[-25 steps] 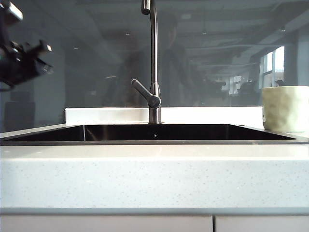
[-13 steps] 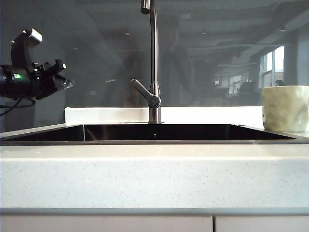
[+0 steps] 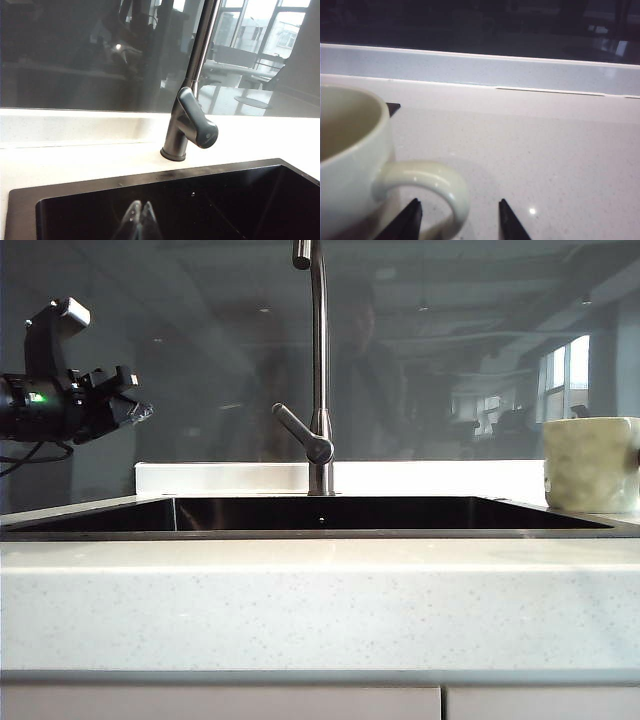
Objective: Pick up the mug next to the sink, go to the faucet to get some water, pour the water into the sink, and finally put the mug back to its place.
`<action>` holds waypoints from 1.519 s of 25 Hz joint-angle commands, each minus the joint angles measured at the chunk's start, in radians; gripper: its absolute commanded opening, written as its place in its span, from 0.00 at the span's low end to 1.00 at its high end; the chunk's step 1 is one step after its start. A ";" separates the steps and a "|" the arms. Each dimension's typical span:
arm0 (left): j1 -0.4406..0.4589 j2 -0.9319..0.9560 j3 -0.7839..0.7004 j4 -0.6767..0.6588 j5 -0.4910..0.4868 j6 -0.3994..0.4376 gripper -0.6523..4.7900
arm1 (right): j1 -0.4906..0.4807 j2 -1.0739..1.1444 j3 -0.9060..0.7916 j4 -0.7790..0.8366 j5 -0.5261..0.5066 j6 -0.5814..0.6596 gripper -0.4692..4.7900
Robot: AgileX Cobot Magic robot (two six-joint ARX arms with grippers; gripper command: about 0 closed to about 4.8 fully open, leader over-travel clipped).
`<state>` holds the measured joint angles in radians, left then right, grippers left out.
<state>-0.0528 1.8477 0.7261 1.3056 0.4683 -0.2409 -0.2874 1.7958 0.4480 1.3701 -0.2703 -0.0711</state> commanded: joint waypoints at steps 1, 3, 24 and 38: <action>0.001 -0.004 0.004 0.017 0.003 0.005 0.11 | 0.000 -0.003 0.035 0.003 -0.002 0.004 0.49; 0.001 -0.004 0.004 0.018 0.003 0.005 0.11 | 0.000 -0.003 0.056 -0.019 -0.002 0.004 0.49; 0.001 -0.004 0.004 0.019 0.007 0.004 0.11 | 0.000 0.054 0.104 -0.056 -0.021 0.008 0.46; 0.001 -0.004 0.004 0.020 0.013 -0.002 0.11 | 0.003 0.054 0.111 -0.002 -0.047 0.046 0.31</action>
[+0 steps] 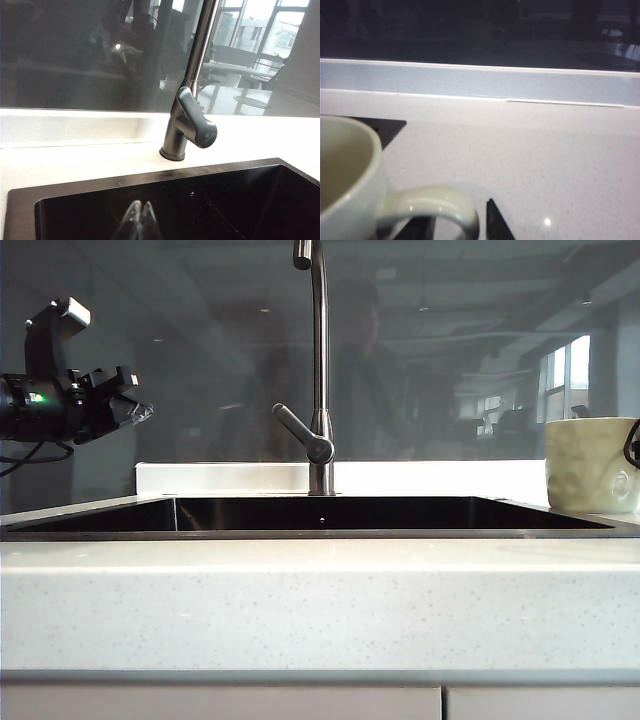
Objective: Pick up the mug next to the sink, go to the faucet to get some water, pour the water into the sink, and finally put the mug back to its place.
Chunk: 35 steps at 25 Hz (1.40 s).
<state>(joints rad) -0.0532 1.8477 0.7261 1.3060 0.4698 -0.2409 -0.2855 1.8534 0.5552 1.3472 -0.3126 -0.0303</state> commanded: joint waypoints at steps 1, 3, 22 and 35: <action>0.001 -0.004 0.004 0.019 0.015 -0.002 0.11 | 0.001 -0.004 0.004 0.020 -0.005 0.005 0.27; 0.001 -0.004 0.004 0.019 0.025 -0.002 0.11 | 0.001 -0.004 0.004 0.019 -0.005 0.005 0.23; 0.001 0.099 0.168 -0.011 0.065 0.056 0.11 | 0.095 -0.196 0.011 0.043 -0.019 0.200 0.09; -0.038 0.717 1.159 -0.182 0.390 -0.154 0.59 | 0.551 -0.184 0.604 -0.742 0.192 0.171 0.09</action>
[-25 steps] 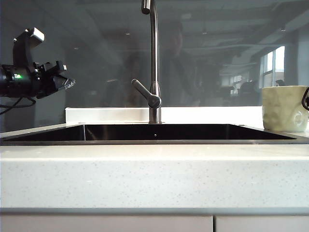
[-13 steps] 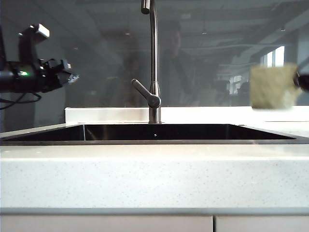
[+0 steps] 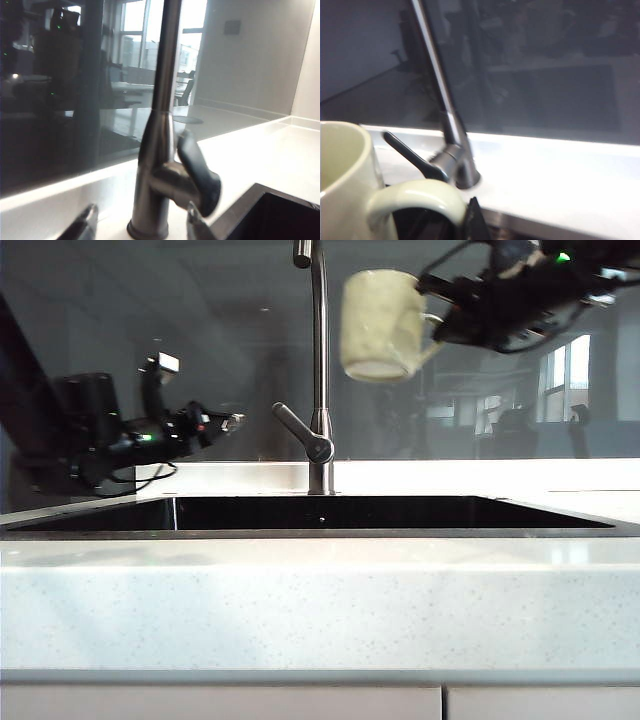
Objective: Pick up the mug next to the sink, go to the faucet to get some water, pour the water into the sink, and finally put the mug back to its place.
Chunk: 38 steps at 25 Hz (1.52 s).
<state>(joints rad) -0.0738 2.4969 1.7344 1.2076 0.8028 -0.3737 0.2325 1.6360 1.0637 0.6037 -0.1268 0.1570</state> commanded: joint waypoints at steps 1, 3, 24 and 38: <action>-0.023 0.092 0.202 -0.107 0.075 -0.031 0.59 | 0.043 0.058 0.137 -0.018 0.006 -0.016 0.09; -0.045 0.127 0.298 -0.156 0.089 -0.021 0.59 | 0.069 0.122 0.239 -0.054 0.006 -0.018 0.09; -0.114 0.129 0.373 -0.168 0.252 -0.071 0.56 | 0.174 0.220 0.498 -0.106 0.110 -0.111 0.09; -0.101 0.129 0.373 -0.127 0.166 0.014 0.56 | 0.174 0.219 0.499 -0.102 0.136 -0.159 0.09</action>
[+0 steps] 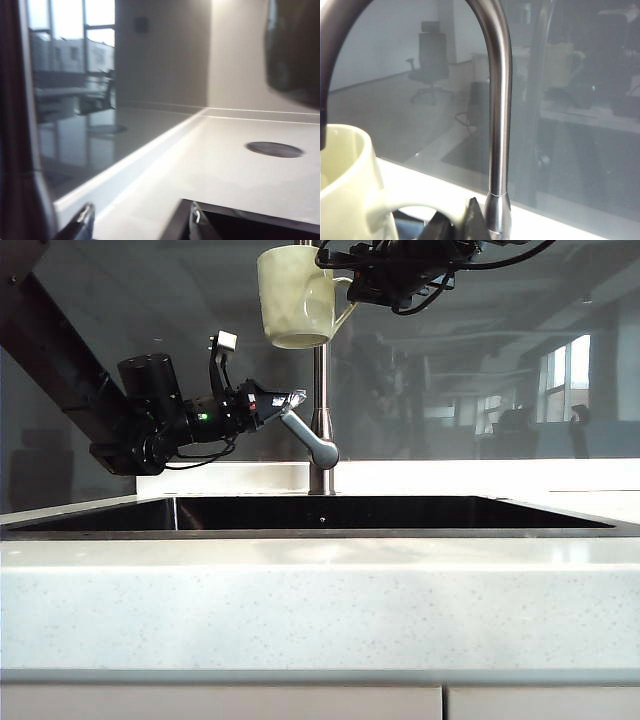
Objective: Pick up the mug next to the sink, go to the faucet to get some water, pour the water into the sink, and finally put the mug back to its place.
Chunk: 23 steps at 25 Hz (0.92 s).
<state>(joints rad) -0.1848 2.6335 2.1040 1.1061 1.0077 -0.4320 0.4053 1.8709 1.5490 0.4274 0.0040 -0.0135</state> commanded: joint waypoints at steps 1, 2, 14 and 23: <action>0.010 -0.008 0.003 -0.057 -0.039 0.095 0.56 | 0.001 -0.016 0.013 0.074 0.005 0.012 0.09; 0.013 -0.008 0.003 -0.083 -0.039 0.108 0.56 | 0.001 -0.016 0.013 0.075 0.006 0.012 0.09; 0.023 -0.008 0.003 -0.192 -0.047 0.203 0.56 | 0.000 -0.016 0.013 0.077 0.005 0.012 0.09; 0.023 -0.008 0.003 -0.191 -0.075 0.217 0.56 | 0.000 -0.016 0.013 0.076 0.005 0.012 0.09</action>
<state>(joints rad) -0.1650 2.6335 2.1036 0.9035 0.9565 -0.2203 0.4046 1.8709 1.5482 0.4191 0.0071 -0.0196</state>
